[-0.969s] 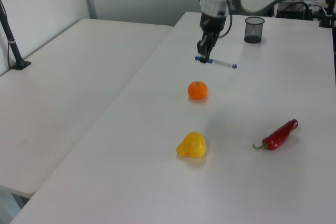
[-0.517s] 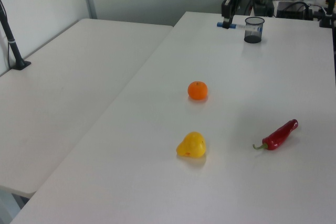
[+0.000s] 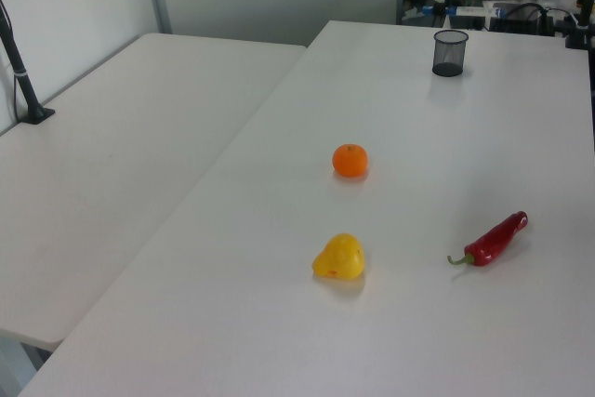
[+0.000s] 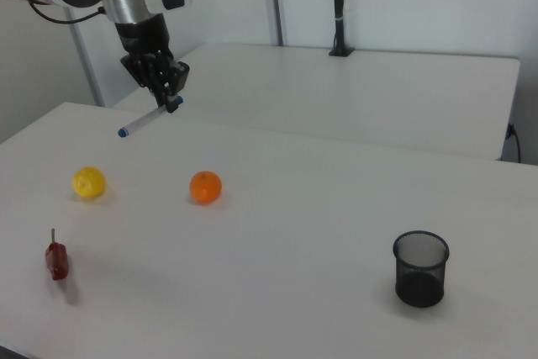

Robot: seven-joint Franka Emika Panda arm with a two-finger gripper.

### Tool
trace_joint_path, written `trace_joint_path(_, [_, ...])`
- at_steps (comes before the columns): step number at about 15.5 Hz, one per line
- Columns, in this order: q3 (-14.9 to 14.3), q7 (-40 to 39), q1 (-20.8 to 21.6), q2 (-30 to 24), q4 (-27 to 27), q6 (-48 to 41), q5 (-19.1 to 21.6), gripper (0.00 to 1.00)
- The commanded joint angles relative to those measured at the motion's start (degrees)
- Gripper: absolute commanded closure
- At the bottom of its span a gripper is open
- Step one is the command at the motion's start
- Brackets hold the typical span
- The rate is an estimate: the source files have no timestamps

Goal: Place marker
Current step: 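Carry the marker over to the black mesh pen cup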

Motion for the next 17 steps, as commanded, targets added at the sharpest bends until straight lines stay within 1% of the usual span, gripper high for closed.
trace_joint_path(1, [0.0,-1.9,-4.4,-1.4,-1.7,0.5,0.5,1.0])
trace_joint_path(3, [0.0,-2.0,-6.6,-1.4,-1.8,3.2,0.4,1.0])
trace_joint_path(5, [0.0,-2.1,-10.0,-1.2,-1.9,7.2,0.1,1.0])
trace_joint_path(7, [0.0,-2.0,-11.7,-0.4,-2.4,12.8,-0.4,1.0])
trace_joint_path(9, [-1.1,-2.0,-12.9,1.1,-3.5,17.6,-1.8,1.0])
trace_joint_path(12, [-4.8,-2.0,-12.8,3.9,-3.8,26.1,-2.5,1.0])
trace_joint_path(15, [-8.7,-2.0,-12.9,7.2,-5.5,37.7,-2.7,1.0])
trace_joint_path(17, [-10.8,-2.0,-13.8,8.3,-6.5,44.3,-2.7,1.0])
